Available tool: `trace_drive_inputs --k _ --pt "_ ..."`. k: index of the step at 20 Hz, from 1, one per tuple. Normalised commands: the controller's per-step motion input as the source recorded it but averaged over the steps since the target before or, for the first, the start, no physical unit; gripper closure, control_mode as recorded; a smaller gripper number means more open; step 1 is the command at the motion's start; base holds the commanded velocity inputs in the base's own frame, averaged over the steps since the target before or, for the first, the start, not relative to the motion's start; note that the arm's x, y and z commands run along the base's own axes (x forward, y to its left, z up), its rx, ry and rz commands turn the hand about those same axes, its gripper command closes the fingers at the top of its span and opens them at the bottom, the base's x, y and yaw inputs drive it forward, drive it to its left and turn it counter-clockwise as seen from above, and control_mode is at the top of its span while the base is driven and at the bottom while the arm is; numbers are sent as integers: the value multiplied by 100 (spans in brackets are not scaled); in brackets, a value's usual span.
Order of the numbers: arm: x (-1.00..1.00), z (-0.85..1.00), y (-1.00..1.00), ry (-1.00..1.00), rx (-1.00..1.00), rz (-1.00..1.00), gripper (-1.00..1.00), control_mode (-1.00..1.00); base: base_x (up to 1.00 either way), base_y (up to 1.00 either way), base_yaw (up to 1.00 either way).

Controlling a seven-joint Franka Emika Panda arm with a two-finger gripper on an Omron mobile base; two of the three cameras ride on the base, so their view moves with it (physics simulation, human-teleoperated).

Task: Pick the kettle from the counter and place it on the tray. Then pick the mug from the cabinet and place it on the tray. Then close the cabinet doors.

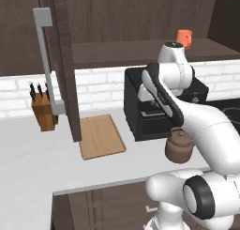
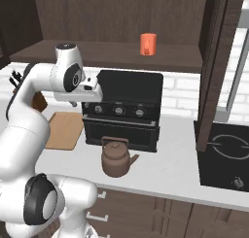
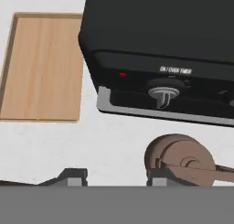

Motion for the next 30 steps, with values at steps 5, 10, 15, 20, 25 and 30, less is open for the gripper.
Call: trace_drive_inputs --k 5,10,15,20,25,30 --pt "-13 -5 -28 0 3 -20 -100 -100 0 0 0" --pt "-9 -26 -73 5 15 -73 -100 -100 0 0 0" --pt "4 -5 -60 10 15 -29 -100 -100 0 0 0" --pt "9 -29 -30 3 4 -13 -100 -100 0 0 0" --pt "0 -41 -1 0 0 -9 -100 -100 0 0 0" --pt "0 -49 0 0 1 -8 -100 -100 0 0 0"
